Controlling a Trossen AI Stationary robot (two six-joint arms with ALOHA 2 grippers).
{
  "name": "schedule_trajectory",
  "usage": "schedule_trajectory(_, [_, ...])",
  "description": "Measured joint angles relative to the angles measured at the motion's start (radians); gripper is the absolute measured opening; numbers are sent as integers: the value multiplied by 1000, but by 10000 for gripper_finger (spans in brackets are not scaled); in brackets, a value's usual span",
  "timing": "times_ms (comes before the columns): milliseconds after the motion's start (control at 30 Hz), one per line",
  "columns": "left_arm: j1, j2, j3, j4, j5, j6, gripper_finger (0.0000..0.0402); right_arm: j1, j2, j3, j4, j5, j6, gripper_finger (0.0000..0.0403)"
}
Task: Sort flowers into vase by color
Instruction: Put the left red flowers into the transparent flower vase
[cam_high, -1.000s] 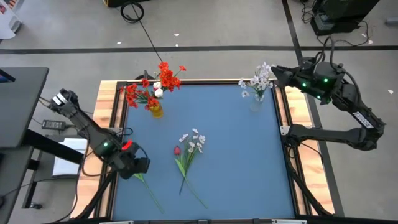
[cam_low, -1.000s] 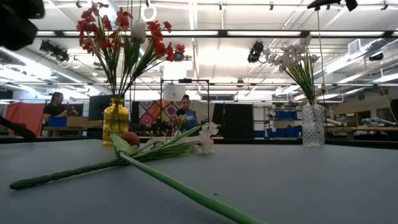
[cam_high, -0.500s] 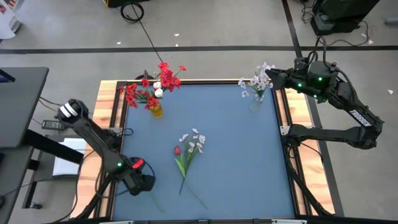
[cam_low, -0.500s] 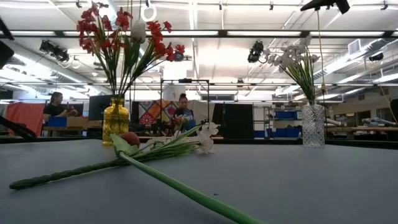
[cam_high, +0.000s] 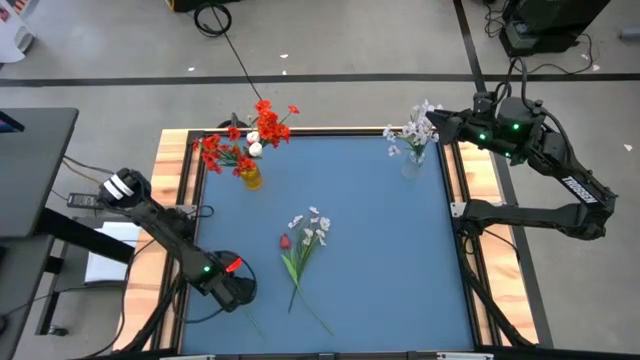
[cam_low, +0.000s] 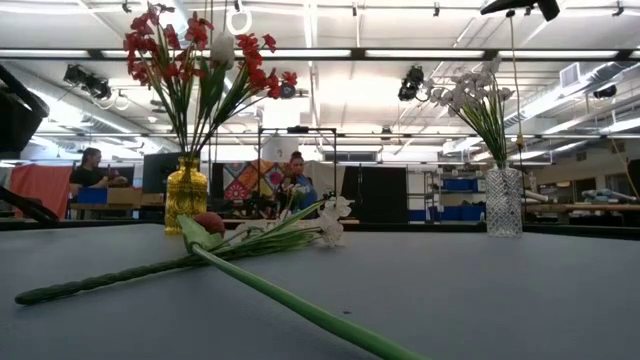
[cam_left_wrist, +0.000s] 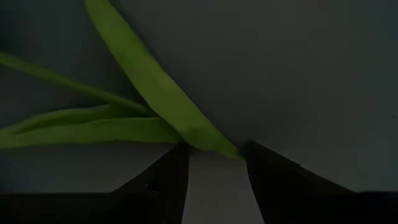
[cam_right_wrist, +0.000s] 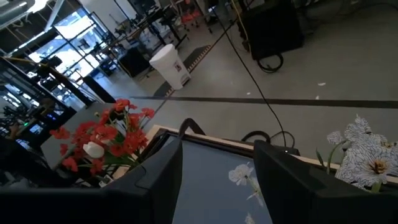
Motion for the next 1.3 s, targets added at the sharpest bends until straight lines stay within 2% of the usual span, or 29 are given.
schedule_trajectory(167, [14, 9, 7, -1, -1, 19, 159, 0, 0, 0, 0, -8, -7, 204])
schedule_trajectory(333, [38, 7, 67, -60, -113, 195, 126, -7, 3, 0, 20, -7, -31, 204])
schedule_trajectory(400, [51, 7, 81, -85, -119, 241, 113, -15, 9, 0, 42, -7, -44, 204])
schedule_trajectory(700, [53, 14, 78, -82, -110, 149, 98, -52, 31, 0, 107, -70, -55, 204])
schedule_trajectory(1067, [36, 108, 82, -34, -112, 96, 94, -69, 36, 0, 122, -108, -45, 204])
schedule_trajectory(1133, [36, 108, 82, -42, -110, 91, 80, -70, 37, 0, 121, -108, -46, 202])
schedule_trajectory(1300, [37, 101, 104, -103, -106, 73, 12, -69, 37, 0, 105, -108, -52, 200])
